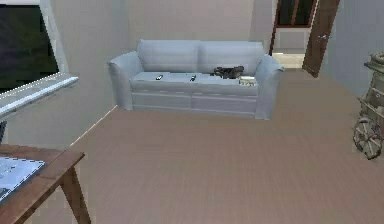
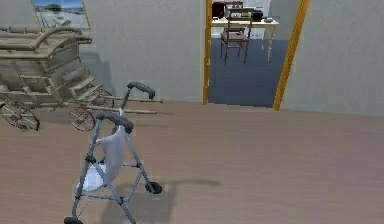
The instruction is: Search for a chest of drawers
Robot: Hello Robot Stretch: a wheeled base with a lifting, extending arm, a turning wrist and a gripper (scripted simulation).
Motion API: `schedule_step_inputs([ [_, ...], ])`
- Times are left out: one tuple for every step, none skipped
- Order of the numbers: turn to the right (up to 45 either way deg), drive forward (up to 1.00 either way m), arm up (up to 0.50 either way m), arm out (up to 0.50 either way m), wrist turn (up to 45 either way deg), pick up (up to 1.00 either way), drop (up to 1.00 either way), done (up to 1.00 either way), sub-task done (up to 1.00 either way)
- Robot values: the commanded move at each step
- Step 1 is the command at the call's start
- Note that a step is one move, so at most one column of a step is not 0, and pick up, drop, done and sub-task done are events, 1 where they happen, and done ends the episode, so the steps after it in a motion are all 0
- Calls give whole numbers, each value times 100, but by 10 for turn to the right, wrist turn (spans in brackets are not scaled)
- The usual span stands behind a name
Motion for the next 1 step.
schedule_step_inputs([
  [120, 0, 0, 0, 0, 0, 0, 0, 0],
])
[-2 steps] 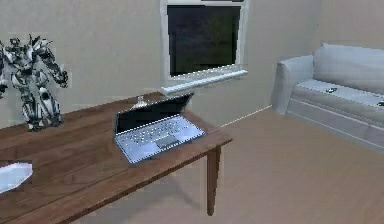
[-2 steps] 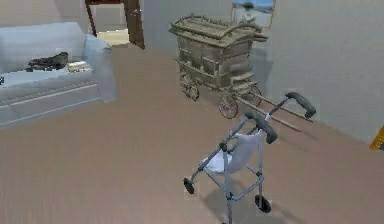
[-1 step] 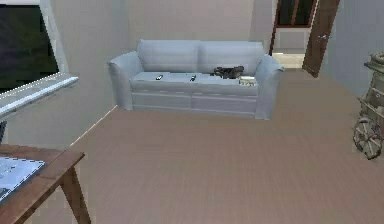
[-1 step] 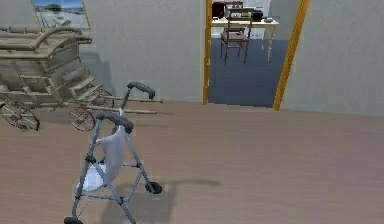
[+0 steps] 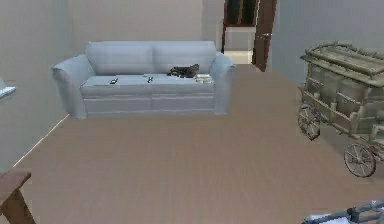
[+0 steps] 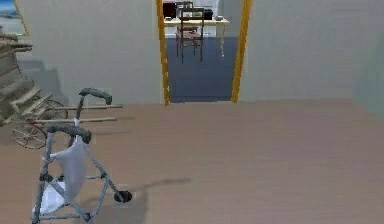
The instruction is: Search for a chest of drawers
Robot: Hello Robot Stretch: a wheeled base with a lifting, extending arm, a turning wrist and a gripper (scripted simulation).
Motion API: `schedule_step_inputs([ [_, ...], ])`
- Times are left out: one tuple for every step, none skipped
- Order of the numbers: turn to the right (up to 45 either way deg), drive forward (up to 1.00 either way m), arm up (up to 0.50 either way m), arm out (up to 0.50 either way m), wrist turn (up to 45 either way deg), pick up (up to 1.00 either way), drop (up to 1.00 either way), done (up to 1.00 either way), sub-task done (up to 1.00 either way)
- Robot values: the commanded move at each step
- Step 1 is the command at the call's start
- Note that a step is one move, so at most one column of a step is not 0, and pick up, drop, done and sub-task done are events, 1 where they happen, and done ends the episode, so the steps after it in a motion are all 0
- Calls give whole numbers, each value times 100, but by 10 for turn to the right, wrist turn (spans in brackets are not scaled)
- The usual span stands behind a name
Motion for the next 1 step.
schedule_step_inputs([
  [0, 100, 0, 0, 0, 0, 0, 0, 0],
])
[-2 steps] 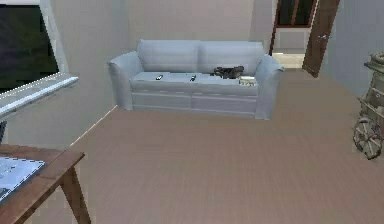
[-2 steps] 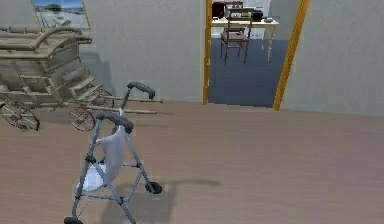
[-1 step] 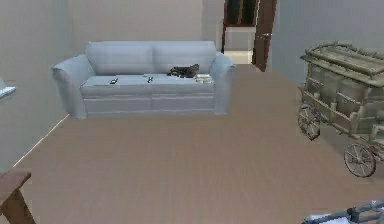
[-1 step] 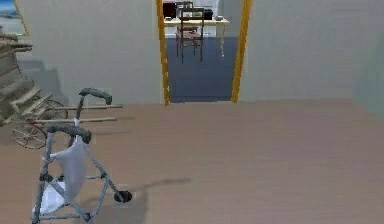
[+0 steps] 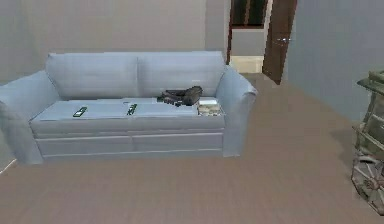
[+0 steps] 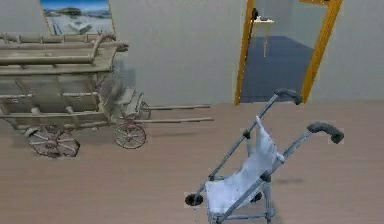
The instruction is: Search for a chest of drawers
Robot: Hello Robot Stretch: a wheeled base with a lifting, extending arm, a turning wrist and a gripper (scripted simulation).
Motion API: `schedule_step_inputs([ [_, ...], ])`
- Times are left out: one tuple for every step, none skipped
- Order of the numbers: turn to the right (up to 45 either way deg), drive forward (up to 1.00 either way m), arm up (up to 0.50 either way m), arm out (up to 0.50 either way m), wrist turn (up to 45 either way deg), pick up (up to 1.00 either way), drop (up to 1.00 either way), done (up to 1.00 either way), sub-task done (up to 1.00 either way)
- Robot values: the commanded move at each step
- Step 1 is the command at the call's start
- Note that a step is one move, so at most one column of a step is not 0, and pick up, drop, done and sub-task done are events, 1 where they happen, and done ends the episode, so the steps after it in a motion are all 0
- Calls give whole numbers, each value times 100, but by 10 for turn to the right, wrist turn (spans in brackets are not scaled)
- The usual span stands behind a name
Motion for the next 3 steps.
schedule_step_inputs([
  [0, 15, 0, 0, 0, 0, 0, 0, 0],
  [330, 0, 0, 0, 0, 0, 0, 0, 0],
  [30, 0, 0, 0, 0, 0, 0, 0, 0],
])
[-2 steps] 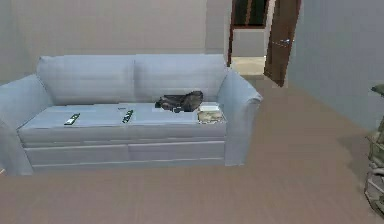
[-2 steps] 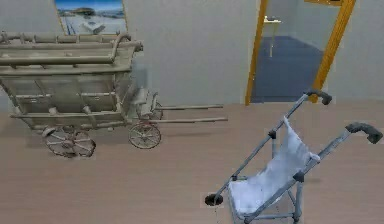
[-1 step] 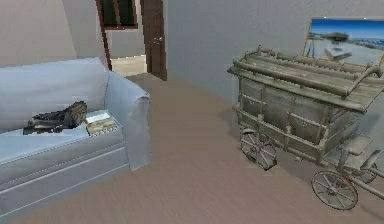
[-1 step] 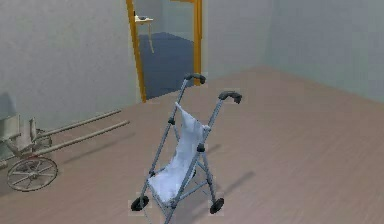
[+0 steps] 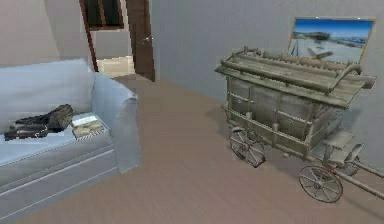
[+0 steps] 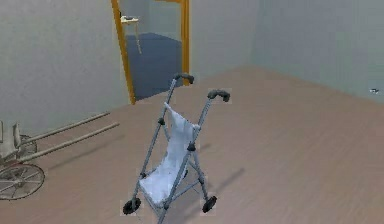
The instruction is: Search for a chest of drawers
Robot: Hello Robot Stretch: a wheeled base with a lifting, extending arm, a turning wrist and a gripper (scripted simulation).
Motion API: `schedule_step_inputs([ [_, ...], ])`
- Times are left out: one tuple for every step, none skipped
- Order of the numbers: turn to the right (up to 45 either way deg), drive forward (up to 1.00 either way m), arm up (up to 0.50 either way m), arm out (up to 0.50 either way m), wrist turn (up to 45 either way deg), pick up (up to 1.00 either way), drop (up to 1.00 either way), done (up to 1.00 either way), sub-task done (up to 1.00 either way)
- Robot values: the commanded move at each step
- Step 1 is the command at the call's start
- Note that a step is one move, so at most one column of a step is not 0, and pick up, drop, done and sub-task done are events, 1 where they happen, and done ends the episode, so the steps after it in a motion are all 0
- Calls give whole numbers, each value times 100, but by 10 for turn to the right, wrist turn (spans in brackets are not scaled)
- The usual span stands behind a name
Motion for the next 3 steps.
schedule_step_inputs([
  [0, 100, 0, 0, 0, 0, 0, 0, 0],
  [0, 30, 0, 0, 0, 0, 0, 0, 0],
  [-390, 0, 0, 0, 0, 0, 0, 0, 0],
])
